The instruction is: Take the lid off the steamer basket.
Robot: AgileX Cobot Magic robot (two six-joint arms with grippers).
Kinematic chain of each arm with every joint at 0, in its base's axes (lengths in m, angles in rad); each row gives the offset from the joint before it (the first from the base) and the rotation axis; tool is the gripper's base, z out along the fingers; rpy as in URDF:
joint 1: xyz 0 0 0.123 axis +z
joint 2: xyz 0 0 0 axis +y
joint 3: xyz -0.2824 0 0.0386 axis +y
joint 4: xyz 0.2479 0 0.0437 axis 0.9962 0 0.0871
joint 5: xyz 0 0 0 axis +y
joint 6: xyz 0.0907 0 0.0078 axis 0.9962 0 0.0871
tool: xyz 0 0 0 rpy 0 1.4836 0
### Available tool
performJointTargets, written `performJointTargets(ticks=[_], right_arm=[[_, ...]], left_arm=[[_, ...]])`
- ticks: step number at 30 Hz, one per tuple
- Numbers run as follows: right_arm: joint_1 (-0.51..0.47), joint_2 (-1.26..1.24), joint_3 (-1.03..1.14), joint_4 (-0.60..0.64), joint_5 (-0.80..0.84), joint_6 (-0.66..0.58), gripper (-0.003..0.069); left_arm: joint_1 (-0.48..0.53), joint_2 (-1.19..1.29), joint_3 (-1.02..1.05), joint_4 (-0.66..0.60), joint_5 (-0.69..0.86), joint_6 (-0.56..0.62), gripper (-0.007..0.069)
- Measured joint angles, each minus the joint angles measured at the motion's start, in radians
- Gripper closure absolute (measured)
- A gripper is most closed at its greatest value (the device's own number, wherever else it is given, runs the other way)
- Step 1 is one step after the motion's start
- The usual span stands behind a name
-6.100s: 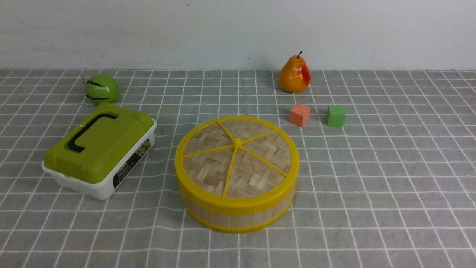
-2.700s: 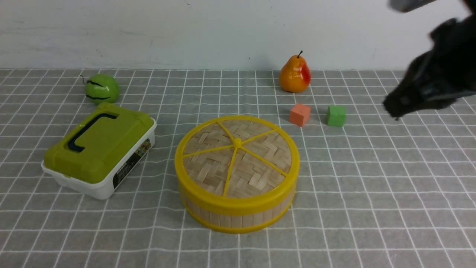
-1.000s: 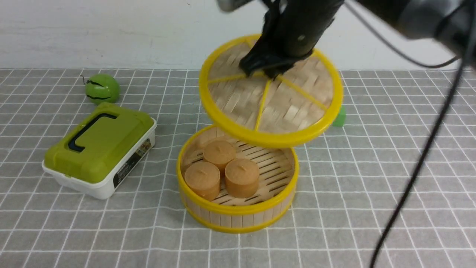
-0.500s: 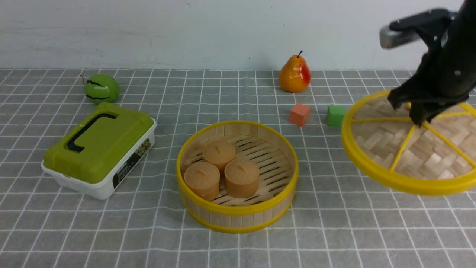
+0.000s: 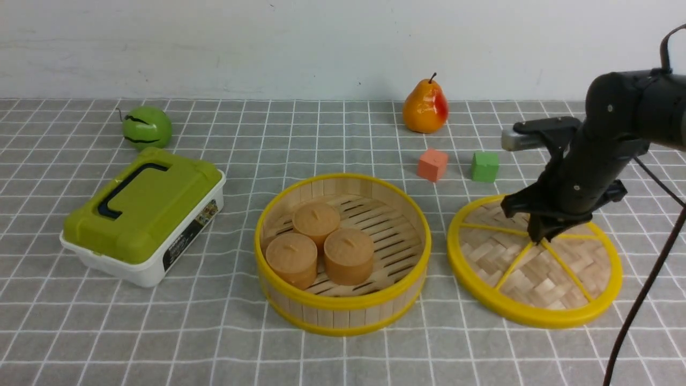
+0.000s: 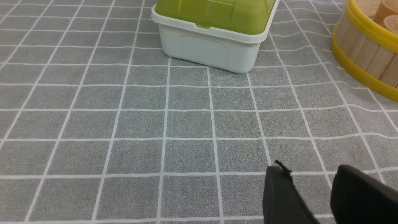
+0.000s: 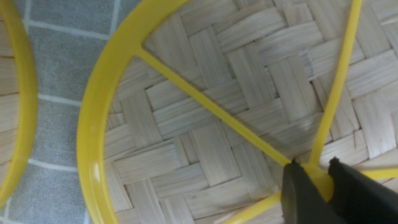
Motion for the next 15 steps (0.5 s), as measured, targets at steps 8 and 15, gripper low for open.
performJointTargets(ticks=[8,15], right_arm=[[0.000,-0.061,-0.008,0.012,0.042,-0.018,0.0288],[0.000,-0.346,-0.010,0.054,0.118,-0.104,0.0169]], left_arm=[[0.000,0.000,0.000,0.000,0.000,0.000,0.0386],[0.000,0.000,0.000,0.000,0.000,0.000,0.0386]])
